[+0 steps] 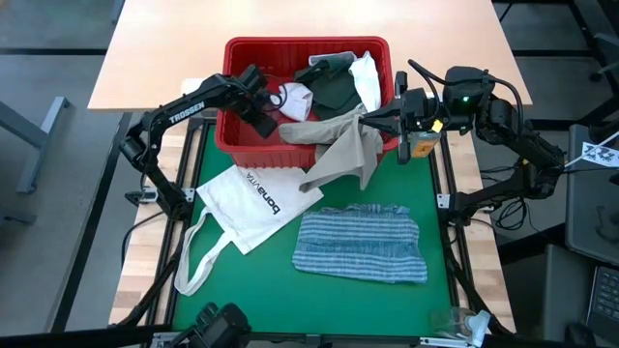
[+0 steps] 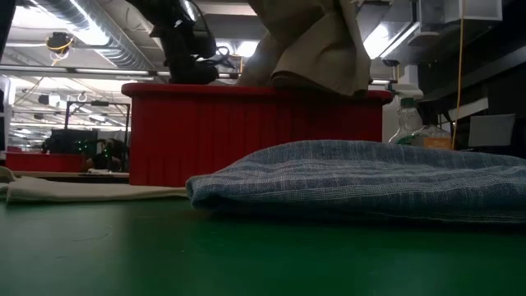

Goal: Fold Laundry from Bin
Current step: Remove the brown shorts from the red bin

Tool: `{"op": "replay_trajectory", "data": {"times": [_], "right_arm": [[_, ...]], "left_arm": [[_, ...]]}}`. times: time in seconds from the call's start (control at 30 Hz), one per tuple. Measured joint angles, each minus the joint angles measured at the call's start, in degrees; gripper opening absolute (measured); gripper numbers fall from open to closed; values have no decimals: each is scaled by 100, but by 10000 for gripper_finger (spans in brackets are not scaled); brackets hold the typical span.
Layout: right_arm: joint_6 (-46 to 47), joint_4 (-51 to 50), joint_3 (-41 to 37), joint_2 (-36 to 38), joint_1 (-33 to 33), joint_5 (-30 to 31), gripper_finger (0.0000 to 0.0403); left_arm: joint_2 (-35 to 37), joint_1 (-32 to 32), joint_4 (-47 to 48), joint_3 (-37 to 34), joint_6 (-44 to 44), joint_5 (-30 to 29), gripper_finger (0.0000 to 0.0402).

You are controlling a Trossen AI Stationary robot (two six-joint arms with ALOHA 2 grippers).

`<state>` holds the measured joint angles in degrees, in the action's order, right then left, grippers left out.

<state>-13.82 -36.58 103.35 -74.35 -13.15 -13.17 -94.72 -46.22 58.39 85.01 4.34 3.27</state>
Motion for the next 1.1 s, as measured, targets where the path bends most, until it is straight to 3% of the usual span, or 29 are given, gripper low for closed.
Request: {"op": "replay_trajectory", "data": {"times": [0.23,0.63,0.9,1.1], "right_arm": [[1,0,0,-2,0,0,0],[1,-2,0,-2,1,0,0],[0,-2,0,-2,2,0,0],[1,-2,0,-1,0,0,0]], "left_arm": [[-4,-117,-15,0,2,1184,71],[-313,-151,-39,2,56,2138,77],[-337,-125,-70,2,120,1504,108],[-337,-122,-70,2,122,1425,150]]}}
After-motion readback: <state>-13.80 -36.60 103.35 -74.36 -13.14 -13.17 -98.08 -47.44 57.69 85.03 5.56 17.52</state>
